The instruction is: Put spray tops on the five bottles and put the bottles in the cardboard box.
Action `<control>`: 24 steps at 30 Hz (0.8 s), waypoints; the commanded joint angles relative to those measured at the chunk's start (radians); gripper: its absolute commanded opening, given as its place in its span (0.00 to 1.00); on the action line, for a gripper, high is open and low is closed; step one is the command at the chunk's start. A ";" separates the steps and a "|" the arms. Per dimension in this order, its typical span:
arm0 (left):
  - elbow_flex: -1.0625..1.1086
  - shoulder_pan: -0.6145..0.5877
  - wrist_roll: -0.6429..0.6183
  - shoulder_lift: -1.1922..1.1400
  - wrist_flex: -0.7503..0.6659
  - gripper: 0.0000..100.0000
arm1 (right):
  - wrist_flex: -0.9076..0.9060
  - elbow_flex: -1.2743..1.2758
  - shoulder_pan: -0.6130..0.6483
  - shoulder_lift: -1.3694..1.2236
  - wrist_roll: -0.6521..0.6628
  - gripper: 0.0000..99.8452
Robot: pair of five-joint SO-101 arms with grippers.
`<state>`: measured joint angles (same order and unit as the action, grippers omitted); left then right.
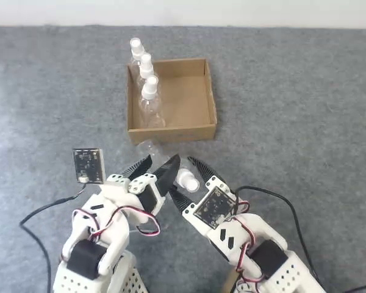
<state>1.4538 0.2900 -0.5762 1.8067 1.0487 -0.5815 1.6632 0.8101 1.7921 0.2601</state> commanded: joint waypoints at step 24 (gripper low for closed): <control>-0.088 -0.413 0.017 0.017 -0.057 0.21 | -0.056 0.018 -0.216 0.018 0.008 0.10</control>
<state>1.4124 -0.1105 -0.5715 1.8067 1.0334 -0.6306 1.6632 0.6091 1.7921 0.2601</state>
